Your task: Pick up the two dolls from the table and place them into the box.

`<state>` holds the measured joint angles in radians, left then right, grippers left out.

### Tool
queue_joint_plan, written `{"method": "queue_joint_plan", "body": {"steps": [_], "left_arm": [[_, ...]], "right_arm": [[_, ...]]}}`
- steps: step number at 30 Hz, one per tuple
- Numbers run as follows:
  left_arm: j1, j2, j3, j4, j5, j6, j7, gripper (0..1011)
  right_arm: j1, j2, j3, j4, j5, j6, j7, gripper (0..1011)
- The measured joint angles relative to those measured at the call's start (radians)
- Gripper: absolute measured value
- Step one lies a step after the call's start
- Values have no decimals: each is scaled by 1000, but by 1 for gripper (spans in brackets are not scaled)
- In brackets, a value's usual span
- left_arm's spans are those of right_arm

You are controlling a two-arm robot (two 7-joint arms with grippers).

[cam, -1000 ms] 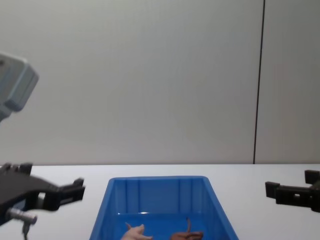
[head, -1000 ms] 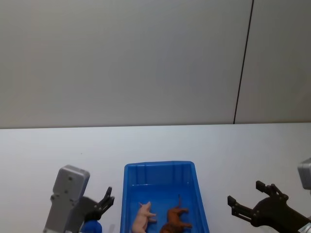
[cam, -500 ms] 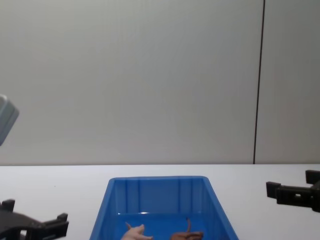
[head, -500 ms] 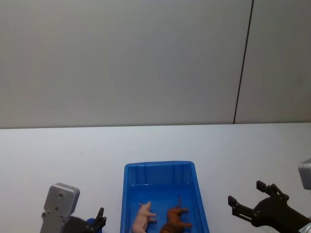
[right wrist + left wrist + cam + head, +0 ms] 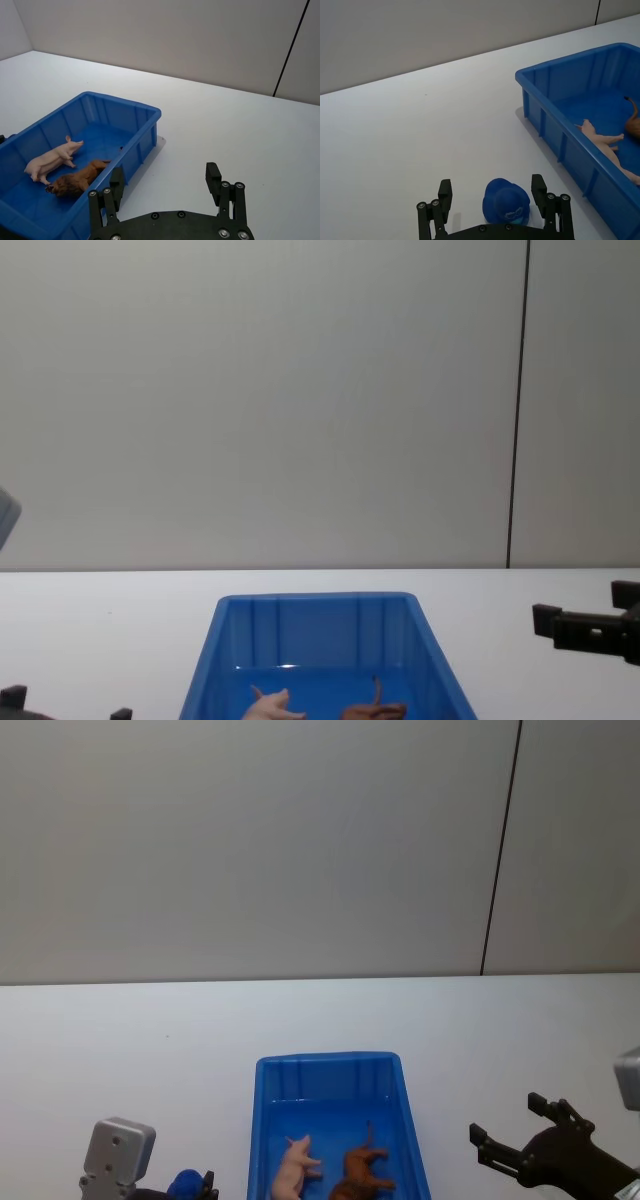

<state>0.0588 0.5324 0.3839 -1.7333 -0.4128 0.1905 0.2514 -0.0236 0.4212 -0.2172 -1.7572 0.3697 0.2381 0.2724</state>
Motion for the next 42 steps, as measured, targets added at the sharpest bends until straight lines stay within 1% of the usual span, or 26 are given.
{"method": "queue_joint_plan", "body": {"steps": [9, 15, 19, 22, 23, 25, 26, 28, 30, 33, 37, 42], "left_arm": [[-7, -19, -4, 41, -18, -23, -42, 1002], [-15, -29, -6, 63, -22, -27, -67, 1000], [-21, -36, -8, 77, -22, -20, -83, 907], [-24, -39, -9, 84, -21, -14, -89, 862], [-26, -41, -10, 87, -19, -9, -93, 811], [-28, -43, -10, 90, -17, -4, -97, 768], [-30, -45, -11, 93, -15, 2, -100, 710], [-32, -47, -12, 95, -13, 7, -103, 677], [-34, -49, -13, 97, -11, 14, -106, 594], [-37, -51, -15, 97, -6, 22, -109, 557], [-40, -52, -19, 95, 2, 33, -110, 533], [-49, -52, -26, 77, 24, 38, -114, 493]], "right_arm": [[0, 0, 0, 0, 0, 0, 0, 1001], [0, 0, 0, 0, 0, 0, 0, 1001], [0, 0, 0, 0, 0, 0, 0, 1001], [0, 0, 0, 0, 0, 0, 0, 1001], [0, 0, 0, 0, 0, 0, 0, 1001], [0, 0, 0, 0, 0, 0, 0, 1001], [0, 0, 0, 0, 0, 0, 0, 1001], [0, 0, 0, 0, 0, 0, 0, 1001], [0, 0, 0, 0, 0, 0, 0, 1001], [0, 0, 0, 0, 0, 0, 0, 1001], [0, 0, 0, 0, 0, 0, 0, 1001], [0, 0, 0, 0, 0, 0, 0, 1001]]}}
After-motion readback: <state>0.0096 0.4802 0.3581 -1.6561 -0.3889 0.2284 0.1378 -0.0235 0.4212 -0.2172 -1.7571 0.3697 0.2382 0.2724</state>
